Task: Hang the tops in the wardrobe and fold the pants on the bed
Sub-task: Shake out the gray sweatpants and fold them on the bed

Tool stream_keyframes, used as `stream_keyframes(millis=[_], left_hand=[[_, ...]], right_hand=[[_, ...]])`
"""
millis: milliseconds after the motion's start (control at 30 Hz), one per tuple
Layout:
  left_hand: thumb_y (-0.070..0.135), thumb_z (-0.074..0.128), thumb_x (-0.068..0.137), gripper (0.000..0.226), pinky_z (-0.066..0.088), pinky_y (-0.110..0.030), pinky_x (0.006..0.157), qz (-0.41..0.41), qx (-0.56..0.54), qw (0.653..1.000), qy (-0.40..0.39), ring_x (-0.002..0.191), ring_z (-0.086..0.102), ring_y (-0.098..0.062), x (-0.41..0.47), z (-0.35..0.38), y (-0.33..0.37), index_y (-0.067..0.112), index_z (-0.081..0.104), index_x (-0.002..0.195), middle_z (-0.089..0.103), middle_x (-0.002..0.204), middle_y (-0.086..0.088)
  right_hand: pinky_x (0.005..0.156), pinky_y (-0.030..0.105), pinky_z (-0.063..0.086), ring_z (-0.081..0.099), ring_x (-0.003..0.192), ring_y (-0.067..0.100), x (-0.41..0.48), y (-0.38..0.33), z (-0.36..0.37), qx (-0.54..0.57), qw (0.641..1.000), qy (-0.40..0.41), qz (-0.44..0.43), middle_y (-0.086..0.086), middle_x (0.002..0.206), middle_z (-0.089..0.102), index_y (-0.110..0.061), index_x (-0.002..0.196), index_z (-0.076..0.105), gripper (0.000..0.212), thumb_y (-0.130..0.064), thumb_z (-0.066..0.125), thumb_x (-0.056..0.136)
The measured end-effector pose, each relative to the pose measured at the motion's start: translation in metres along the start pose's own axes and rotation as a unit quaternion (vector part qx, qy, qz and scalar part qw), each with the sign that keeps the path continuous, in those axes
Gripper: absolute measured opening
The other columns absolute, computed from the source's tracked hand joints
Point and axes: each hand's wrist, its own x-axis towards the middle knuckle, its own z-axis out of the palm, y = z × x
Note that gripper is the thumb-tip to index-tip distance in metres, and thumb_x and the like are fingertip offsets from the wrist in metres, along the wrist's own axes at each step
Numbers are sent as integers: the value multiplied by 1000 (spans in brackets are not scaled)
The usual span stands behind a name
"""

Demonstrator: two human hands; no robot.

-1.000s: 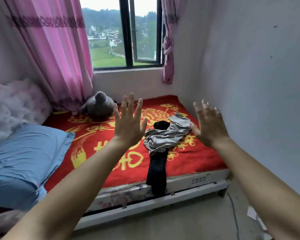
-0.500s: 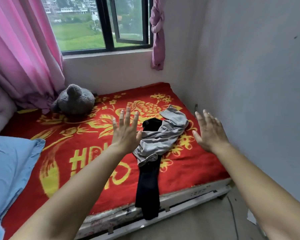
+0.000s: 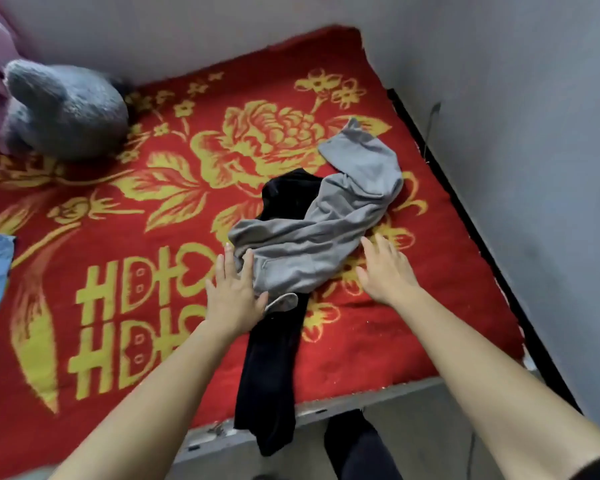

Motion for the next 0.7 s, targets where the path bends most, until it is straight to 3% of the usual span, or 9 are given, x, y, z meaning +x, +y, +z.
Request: stream_keyframes(millis=[133,267,333,367,433,467,567,700], left_hand=[[66,45,89,95,23,-61,113,11,14,999,-50,149,-11,-36,49,57,4,23,-8,156,-27,159,-14],[79,39,83,103,18,-66,111,66,47,993,-80,149,-15,-34,98,126,1,25,-12,155,-25,160,-13],[73,45,85,103,18,-66,110,89,85,986,-112,150,-7,-36,115,159,1,24,-11,155,-12,162,-14],[61,51,89,97,21,-65,109,89,102,983,-123,149,5,-36,121,172,2,21,-8,155,5,160,-17],[29,57,91,75,34,-57,104,74,106,985,-118,132,36,-35,131,187,7,15,15,152,42,138,-14],[20,57,89,62,40,-52,96,70,82,988,-109,119,46,-34,134,194,7,15,30,144,51,124,-11],[11,64,80,35,42,-45,75,96,27,994,-53,91,55,-35,129,197,0,15,56,114,61,94,-10],[2,71,63,36,43,-41,65,104,46,993,-32,72,56,-34,92,206,-53,12,64,97,60,75,-10]], right_hand=[[116,46,27,20,148,34,41,1,53,11,996,-83,-12,17,163,11,-15,158,13,69,-35,47,101],[116,47,31,20,149,33,63,4,106,62,992,-113,-2,14,164,8,-23,159,-2,81,-31,52,99],[114,49,34,22,148,35,66,7,132,92,989,-117,7,14,164,7,-26,158,-9,88,-30,55,97],[114,50,34,23,147,36,65,8,143,92,988,-120,9,14,164,5,-27,158,-11,91,-29,56,96],[114,50,32,24,147,40,69,9,161,80,989,-122,6,17,164,-1,-28,157,-14,97,-27,61,94],[114,50,32,23,147,42,73,8,170,72,990,-123,11,18,164,-3,-28,157,-14,100,-26,63,93],[115,50,31,18,148,42,95,0,177,74,993,-87,30,22,163,-7,-28,157,-11,104,-18,67,89],[122,51,17,8,151,38,133,-38,177,75,996,54,-6,22,163,0,-20,160,5,94,-12,61,85]])
